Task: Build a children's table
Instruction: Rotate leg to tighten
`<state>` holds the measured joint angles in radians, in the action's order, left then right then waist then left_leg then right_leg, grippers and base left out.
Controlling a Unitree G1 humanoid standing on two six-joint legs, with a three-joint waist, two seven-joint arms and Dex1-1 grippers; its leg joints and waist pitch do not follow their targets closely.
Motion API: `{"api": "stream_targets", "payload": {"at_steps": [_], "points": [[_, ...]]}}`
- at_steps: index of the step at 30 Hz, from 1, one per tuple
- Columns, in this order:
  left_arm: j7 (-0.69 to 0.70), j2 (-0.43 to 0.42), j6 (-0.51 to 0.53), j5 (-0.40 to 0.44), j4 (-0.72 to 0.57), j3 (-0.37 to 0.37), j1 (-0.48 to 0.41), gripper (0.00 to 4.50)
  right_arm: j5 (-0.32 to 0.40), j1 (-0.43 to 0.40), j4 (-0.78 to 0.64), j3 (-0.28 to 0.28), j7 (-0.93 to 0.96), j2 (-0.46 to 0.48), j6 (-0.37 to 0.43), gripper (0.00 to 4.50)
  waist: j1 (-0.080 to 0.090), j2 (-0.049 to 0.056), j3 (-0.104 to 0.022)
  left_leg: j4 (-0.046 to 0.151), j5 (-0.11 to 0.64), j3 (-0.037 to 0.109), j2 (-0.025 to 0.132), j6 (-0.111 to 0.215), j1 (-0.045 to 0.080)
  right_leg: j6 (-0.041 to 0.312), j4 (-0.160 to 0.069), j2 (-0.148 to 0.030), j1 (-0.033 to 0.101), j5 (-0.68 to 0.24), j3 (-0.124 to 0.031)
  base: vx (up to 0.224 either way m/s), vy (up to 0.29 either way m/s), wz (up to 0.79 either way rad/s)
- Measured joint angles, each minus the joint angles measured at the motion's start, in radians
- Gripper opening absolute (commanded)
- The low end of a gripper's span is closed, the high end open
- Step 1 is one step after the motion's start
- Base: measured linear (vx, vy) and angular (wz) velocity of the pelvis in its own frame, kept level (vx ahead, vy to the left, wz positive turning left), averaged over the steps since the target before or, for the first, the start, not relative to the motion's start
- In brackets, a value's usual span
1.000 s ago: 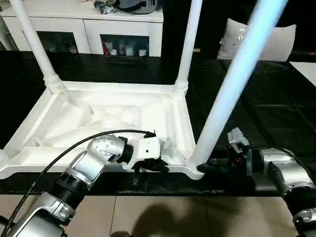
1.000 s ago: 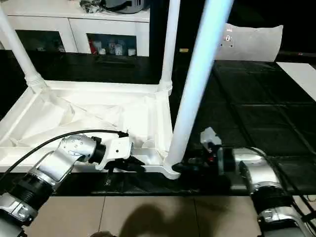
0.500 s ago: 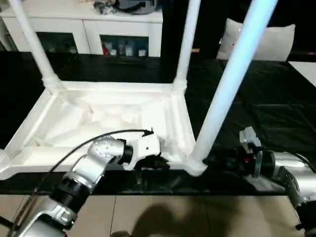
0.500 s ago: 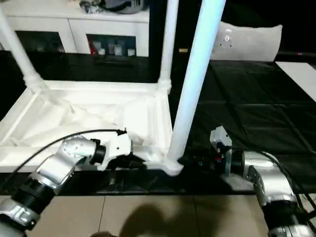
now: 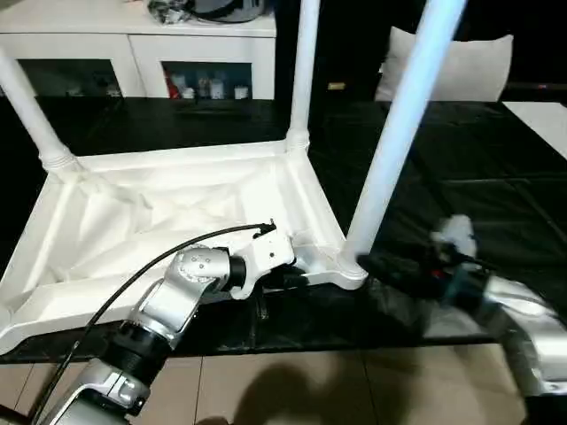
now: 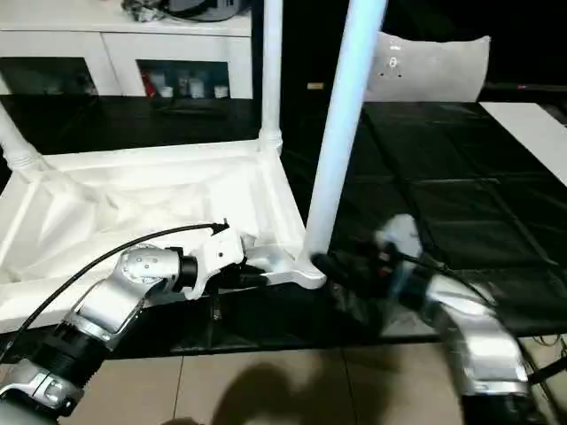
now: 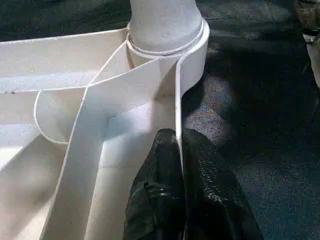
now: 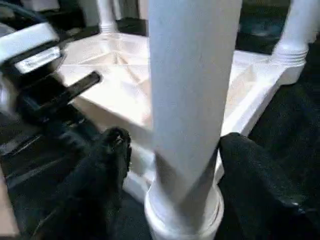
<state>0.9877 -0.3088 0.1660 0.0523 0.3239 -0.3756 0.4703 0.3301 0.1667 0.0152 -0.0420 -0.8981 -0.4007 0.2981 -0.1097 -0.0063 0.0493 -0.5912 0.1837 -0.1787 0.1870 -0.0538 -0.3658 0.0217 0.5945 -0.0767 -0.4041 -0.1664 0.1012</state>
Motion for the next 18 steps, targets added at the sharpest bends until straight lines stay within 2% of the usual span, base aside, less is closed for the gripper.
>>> {"api": "stream_targets", "payload": {"at_steps": [5, 12, 18], "points": [[0.001, 0.003, -0.005, 0.002, 0.000, -0.008, 0.002, 0.00, -0.058, 0.035, -0.077, 0.051, 0.125, 0.037, 0.086, 3.49, -0.003, 0.000, 0.000, 0.001, 0.000, 0.000, 0.000, 0.000, 0.000, -0.001, 0.000, 0.000, 0.000, 0.000, 0.000, 0.000, 0.000, 0.00], [0.002, 0.001, -0.013, 0.005, 0.003, -0.015, 0.005, 0.00, -0.053, 0.060, -0.070, 0.054, 0.111, 0.019, 0.132, 2.73, -0.005, 0.000, 0.000, 0.001, 0.000, 0.000, 0.000, 0.000, 0.000, -0.001, 0.000, 0.000, 0.000, -0.001, 0.000, 0.000, 0.000, 0.00], [0.008, -0.001, -0.014, 0.005, 0.003, -0.015, 0.006, 0.00, -0.051, 0.074, -0.077, 0.061, 0.120, 0.008, 0.182, 2.31, -0.005, 0.000, 0.000, 0.001, 0.000, 0.000, 0.000, 0.000, 0.000, -0.001, 0.000, 0.000, 0.000, -0.001, 0.000, 0.000, 0.000, 0.00]]}}
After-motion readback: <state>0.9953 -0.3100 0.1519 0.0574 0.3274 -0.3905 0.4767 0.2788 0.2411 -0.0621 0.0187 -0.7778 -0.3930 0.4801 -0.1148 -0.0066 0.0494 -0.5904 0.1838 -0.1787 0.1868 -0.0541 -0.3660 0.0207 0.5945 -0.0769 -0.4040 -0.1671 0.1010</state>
